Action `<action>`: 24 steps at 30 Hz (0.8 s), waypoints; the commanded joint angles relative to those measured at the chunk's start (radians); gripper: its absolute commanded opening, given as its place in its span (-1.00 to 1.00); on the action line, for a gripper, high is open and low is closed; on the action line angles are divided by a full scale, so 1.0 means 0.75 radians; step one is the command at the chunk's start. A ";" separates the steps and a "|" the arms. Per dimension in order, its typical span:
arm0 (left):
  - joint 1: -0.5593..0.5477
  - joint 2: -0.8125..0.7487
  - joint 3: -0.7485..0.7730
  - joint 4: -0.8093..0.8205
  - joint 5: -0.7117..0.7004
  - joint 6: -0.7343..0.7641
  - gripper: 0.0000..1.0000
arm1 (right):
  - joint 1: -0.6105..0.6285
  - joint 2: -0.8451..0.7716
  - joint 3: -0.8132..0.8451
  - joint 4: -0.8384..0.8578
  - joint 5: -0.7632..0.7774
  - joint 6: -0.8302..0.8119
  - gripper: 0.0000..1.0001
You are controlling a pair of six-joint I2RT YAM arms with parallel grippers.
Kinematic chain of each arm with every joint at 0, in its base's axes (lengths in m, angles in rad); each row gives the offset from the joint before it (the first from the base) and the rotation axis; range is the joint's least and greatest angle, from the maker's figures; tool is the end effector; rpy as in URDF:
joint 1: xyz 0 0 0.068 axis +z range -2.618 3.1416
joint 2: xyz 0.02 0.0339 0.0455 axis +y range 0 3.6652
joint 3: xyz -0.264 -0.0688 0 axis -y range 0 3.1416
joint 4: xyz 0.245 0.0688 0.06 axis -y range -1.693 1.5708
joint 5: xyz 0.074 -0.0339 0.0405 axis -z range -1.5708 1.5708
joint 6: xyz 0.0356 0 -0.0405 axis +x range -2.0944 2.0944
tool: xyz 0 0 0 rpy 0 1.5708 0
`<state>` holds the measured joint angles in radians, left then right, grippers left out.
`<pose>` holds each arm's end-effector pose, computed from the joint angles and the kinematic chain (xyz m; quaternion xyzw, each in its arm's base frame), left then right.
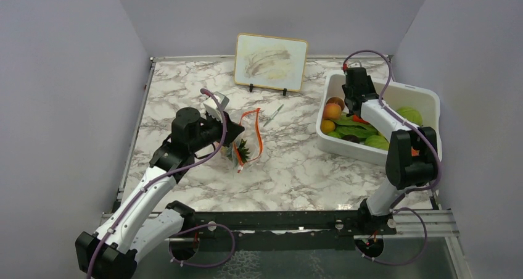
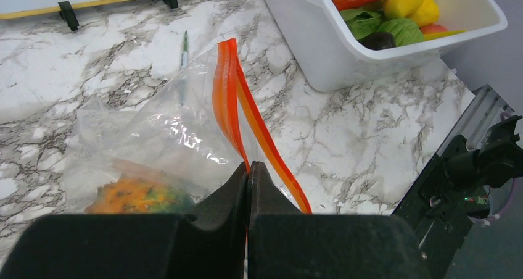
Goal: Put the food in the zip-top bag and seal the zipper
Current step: Pick up the fake vegetable from the bin.
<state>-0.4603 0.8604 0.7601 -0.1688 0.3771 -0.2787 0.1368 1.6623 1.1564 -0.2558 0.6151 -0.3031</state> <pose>0.1741 -0.1010 0.3203 0.1840 0.7680 -0.3540 0.5011 0.3615 0.0290 0.2390 -0.0749 0.8810 -0.3085 0.3507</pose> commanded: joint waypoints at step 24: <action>-0.004 -0.045 0.001 0.019 -0.008 -0.009 -1.00 | -0.033 0.080 0.041 0.058 0.052 -0.077 -0.56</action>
<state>-0.4603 0.8444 0.7601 -0.1696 0.3767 -0.2794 0.1219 1.7111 1.1568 -0.2054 0.6384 -0.3779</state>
